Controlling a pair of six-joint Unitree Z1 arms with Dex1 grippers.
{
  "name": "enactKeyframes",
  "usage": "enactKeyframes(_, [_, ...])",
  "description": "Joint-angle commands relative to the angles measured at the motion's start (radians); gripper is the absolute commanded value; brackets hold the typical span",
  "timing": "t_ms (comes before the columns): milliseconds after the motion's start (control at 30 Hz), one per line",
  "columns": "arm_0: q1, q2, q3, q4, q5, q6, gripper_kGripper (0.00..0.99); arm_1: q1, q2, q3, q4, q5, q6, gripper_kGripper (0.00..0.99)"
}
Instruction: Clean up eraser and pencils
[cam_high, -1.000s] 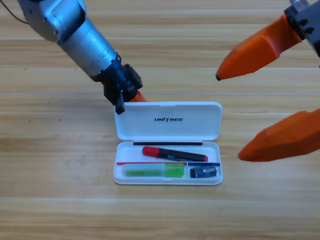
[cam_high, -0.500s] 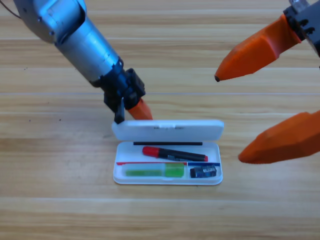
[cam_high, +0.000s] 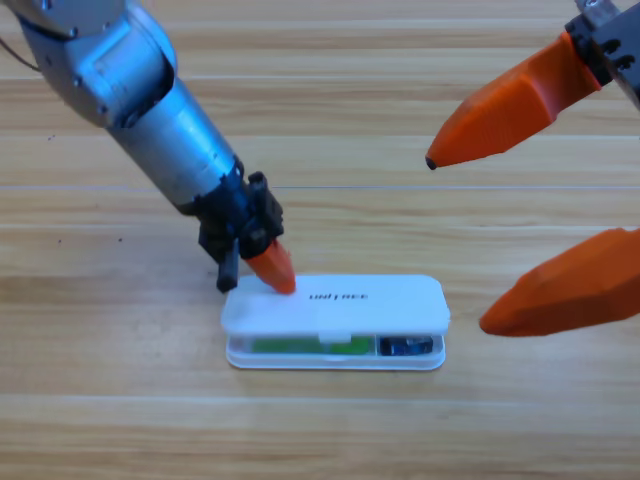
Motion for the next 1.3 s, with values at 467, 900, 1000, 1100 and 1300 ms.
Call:
enactKeyframes(467, [-0.077, 0.008, 0.139, -0.097, 0.047, -0.01, 0.0, -0.023, 0.016, 0.026, -0.016, 0.017, 0.011, 0.956])
enactKeyframes(900, [-0.19, -0.312, -0.301, 0.454, 0.141, -0.097, 0.99, -0.023, 0.021, 0.026, -0.016, 0.019, 0.011, 0.956])
enactKeyframes(1000, [-0.281, -0.352, -0.377, 0.517, 0.168, -0.143, 0.99, -0.023, 0.022, 0.026, -0.016, 0.019, 0.011, 0.956])
enactKeyframes(1100, [-0.373, -0.364, -0.396, 0.55, 0.181, -0.2, 0.99, -0.023, 0.024, 0.026, -0.016, 0.017, 0.01, 0.956])
enactKeyframes(1300, [-0.501, -0.381, -0.367, 0.546, 0.219, -0.245, 0.99, -0.023, 0.027, 0.025, -0.016, 0.017, 0.011, 0.956])
